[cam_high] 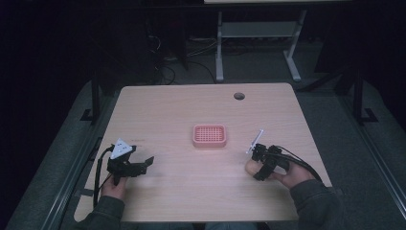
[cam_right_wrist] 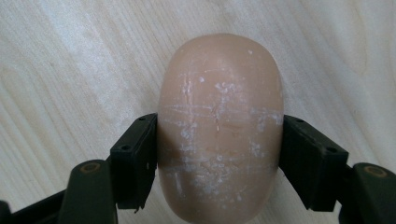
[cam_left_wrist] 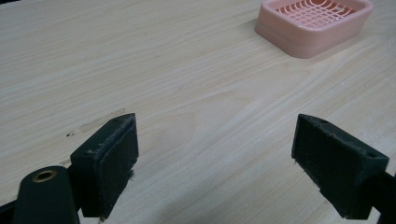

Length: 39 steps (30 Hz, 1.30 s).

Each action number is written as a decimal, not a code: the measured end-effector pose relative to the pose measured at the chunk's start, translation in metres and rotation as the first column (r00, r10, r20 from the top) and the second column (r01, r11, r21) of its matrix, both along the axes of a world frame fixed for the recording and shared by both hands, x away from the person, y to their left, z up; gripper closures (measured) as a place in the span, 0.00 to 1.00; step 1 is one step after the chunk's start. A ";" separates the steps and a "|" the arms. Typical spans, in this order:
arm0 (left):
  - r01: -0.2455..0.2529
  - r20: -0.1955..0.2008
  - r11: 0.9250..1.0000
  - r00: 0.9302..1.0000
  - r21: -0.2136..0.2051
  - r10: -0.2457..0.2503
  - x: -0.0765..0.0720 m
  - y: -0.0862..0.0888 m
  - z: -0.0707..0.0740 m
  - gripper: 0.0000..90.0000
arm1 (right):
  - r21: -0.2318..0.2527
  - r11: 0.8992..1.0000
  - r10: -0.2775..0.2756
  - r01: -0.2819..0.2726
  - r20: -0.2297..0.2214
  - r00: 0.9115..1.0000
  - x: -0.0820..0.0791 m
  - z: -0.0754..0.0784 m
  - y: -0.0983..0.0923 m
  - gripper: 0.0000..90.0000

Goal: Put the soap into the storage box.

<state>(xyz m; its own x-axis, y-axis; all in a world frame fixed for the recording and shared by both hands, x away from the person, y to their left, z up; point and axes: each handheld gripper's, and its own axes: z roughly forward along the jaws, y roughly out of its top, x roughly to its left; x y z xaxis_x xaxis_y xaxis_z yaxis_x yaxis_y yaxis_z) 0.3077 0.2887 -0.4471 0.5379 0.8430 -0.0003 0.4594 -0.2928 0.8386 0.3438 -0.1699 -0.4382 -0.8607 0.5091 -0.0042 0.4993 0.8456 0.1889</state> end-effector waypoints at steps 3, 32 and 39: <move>-0.002 0.001 1.000 1.000 0.001 0.002 0.000 0.000 0.001 0.16 | -0.003 1.000 0.008 -0.008 -0.001 1.000 0.000 0.000 0.000 0.35; -0.005 0.015 1.000 1.000 0.016 0.005 -0.002 0.002 0.003 0.16 | 0.055 0.997 0.049 -0.050 0.008 0.999 0.030 0.031 0.024 0.36; -0.006 0.010 1.000 1.000 0.015 0.006 -0.002 0.002 0.002 0.16 | 0.059 0.996 0.060 -0.060 0.008 0.998 0.041 0.037 0.032 0.36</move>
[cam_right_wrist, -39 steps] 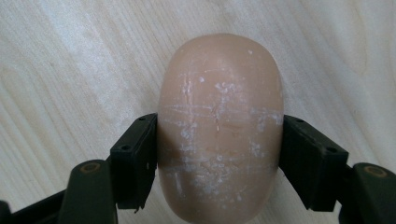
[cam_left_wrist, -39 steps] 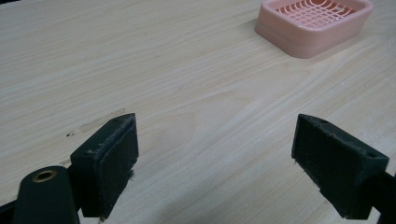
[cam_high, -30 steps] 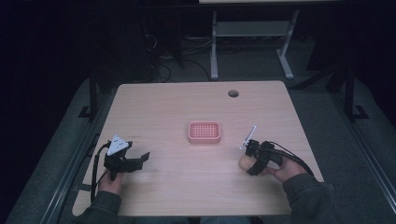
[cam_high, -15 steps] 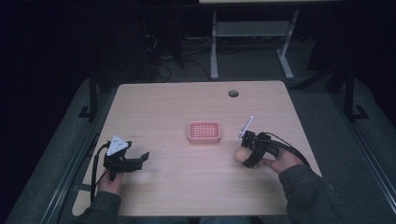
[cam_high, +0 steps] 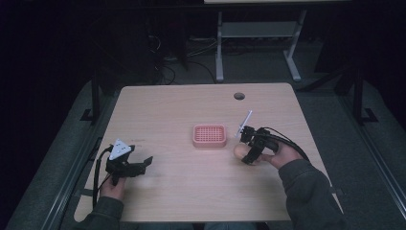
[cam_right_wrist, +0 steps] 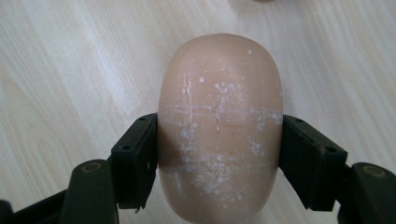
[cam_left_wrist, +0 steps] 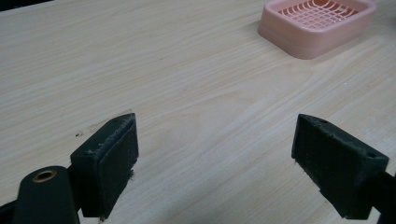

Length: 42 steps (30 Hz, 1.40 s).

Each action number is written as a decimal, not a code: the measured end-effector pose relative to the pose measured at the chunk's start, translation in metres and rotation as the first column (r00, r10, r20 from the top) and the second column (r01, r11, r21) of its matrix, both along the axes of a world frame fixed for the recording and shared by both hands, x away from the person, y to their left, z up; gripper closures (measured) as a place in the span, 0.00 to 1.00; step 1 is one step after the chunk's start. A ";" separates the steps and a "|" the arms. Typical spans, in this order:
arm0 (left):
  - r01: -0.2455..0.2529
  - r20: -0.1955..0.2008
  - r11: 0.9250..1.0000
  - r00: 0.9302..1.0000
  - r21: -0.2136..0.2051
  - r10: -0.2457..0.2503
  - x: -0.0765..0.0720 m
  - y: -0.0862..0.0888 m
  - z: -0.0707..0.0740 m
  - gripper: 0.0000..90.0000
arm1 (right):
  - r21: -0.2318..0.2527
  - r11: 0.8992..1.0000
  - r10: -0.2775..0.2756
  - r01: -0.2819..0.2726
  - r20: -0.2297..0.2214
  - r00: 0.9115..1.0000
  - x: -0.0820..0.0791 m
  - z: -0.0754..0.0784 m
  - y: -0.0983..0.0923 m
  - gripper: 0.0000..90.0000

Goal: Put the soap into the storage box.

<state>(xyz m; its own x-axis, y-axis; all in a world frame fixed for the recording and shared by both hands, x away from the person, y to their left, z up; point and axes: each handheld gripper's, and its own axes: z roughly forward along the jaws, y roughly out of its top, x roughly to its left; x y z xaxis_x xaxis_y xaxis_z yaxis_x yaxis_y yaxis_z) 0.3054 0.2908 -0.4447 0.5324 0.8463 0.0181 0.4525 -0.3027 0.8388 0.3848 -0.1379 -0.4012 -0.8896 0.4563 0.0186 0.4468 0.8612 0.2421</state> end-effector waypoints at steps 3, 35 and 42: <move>0.000 0.006 1.000 1.000 0.001 0.000 0.000 0.001 0.000 0.16 | -0.003 1.000 0.011 -0.011 0.006 1.000 0.005 0.003 0.004 0.36; -0.008 -0.004 1.000 1.000 0.005 0.008 -0.001 0.004 0.000 0.16 | -0.010 0.996 0.086 -0.086 0.039 0.996 0.051 0.035 0.051 0.36; -0.009 -0.002 1.000 1.000 0.001 0.009 -0.001 0.004 0.000 0.16 | -0.008 0.995 0.095 -0.095 0.038 0.995 0.058 0.038 0.061 0.36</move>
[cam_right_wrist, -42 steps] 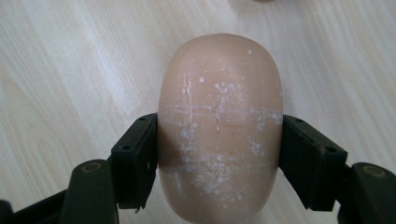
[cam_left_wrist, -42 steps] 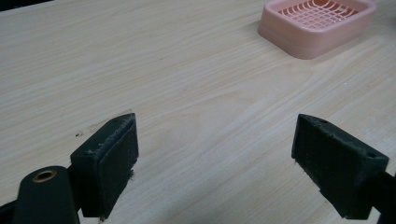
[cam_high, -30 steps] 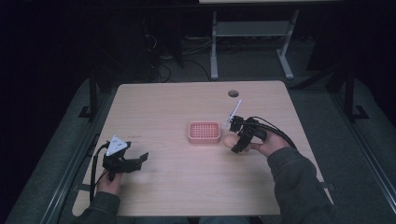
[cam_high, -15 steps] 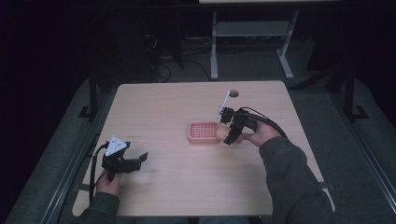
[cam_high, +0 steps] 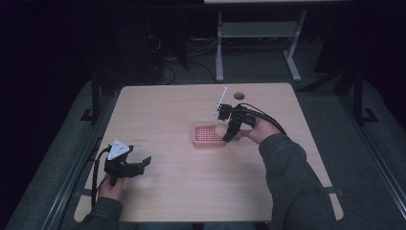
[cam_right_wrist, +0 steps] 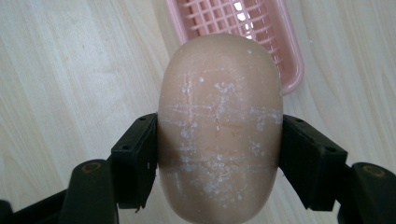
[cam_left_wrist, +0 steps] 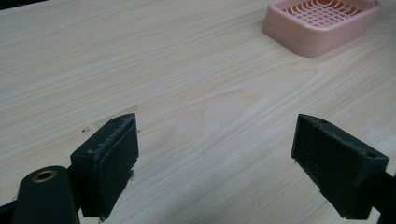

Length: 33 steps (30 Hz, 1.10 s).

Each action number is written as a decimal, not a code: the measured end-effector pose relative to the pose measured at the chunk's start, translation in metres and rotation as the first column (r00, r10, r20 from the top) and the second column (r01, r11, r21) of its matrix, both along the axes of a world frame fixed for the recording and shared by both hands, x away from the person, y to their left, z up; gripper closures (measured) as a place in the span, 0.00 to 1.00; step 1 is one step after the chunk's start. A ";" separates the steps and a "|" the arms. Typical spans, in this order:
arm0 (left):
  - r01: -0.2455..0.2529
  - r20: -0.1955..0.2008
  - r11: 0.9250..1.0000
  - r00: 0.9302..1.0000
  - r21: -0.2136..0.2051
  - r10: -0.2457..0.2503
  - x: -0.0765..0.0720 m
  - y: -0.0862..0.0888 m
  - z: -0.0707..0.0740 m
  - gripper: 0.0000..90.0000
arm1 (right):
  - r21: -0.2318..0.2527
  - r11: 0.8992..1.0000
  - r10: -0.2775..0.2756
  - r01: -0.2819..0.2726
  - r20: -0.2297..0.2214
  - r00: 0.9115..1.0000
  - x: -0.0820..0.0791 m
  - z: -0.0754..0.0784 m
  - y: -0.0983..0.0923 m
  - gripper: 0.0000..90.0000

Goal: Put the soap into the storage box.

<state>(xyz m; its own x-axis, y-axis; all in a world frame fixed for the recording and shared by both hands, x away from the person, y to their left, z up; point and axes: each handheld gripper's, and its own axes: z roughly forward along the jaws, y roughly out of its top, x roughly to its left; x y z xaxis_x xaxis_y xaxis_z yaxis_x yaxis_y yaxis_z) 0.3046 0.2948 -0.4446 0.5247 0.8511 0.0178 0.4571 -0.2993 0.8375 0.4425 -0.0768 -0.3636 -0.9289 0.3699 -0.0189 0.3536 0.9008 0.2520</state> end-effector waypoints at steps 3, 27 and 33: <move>0.000 0.002 1.000 1.000 -0.002 0.000 0.000 0.000 0.000 0.16 | 0.013 1.000 0.015 -0.015 0.005 1.000 0.005 0.002 0.008 0.36; -0.001 -0.002 1.000 1.000 -0.003 0.001 0.001 -0.001 0.001 0.16 | 0.020 0.999 0.051 -0.051 0.000 0.999 0.027 0.004 0.038 0.36; 0.002 -0.004 1.000 1.000 0.000 -0.002 0.001 -0.001 0.001 0.16 | 0.029 0.998 0.057 -0.057 0.003 0.998 0.033 0.002 0.043 0.36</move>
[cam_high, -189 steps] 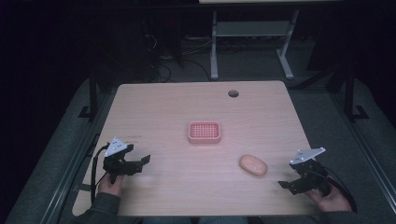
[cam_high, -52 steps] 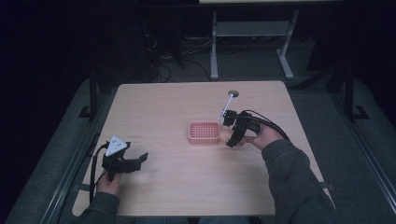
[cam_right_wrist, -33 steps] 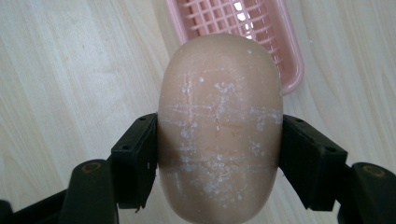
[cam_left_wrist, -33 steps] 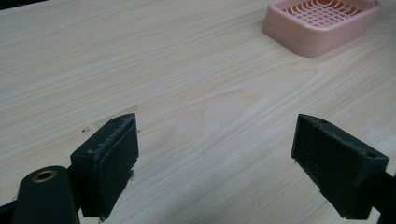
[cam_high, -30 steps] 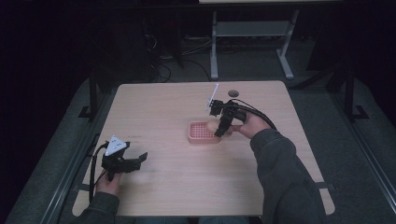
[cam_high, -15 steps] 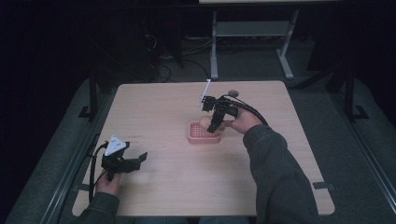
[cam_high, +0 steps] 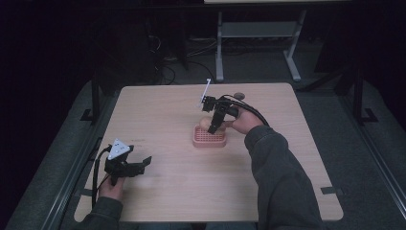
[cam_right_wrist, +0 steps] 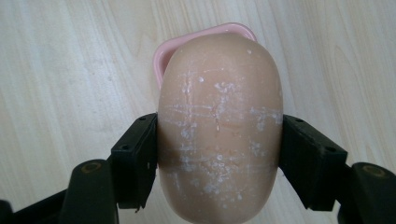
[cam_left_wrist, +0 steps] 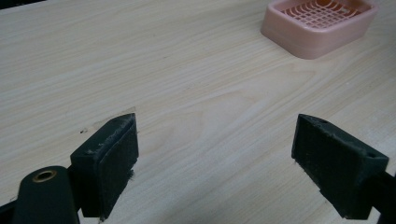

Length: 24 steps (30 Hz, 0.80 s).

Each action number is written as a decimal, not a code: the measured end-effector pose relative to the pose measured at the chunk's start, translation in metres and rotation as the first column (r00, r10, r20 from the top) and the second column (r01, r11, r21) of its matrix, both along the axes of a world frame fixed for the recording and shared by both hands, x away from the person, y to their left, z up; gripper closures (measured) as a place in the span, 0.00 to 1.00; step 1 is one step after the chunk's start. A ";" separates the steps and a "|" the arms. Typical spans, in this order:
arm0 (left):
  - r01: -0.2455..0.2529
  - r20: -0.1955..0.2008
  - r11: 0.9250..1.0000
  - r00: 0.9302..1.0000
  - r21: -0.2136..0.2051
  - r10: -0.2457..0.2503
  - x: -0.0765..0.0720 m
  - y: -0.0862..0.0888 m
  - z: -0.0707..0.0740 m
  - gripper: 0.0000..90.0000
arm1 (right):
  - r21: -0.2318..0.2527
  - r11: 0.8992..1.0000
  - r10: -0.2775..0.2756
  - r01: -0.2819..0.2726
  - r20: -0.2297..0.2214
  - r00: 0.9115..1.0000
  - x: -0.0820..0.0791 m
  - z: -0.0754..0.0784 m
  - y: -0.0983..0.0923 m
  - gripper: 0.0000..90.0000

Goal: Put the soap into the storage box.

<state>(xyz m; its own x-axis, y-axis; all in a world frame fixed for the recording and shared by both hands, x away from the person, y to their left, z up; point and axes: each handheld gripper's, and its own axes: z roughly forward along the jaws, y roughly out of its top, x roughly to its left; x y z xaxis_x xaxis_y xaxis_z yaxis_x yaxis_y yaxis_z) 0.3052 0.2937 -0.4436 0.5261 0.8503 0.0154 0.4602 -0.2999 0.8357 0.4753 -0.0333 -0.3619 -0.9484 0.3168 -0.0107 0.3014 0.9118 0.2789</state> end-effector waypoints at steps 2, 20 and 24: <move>-0.002 0.003 1.000 1.000 -0.003 0.002 0.001 0.000 0.000 0.16 | -0.005 1.000 0.004 -0.004 -0.004 1.000 0.002 -0.003 0.001 0.36; 0.009 0.000 1.000 1.000 0.001 -0.009 0.002 -0.002 0.000 0.16 | -0.051 0.998 0.037 -0.038 -0.020 0.999 0.011 -0.026 0.012 0.35; 0.010 -0.004 1.000 1.000 0.004 -0.010 0.002 -0.002 -0.001 0.16 | -0.059 0.997 0.040 -0.041 -0.026 0.999 0.012 -0.029 0.014 0.35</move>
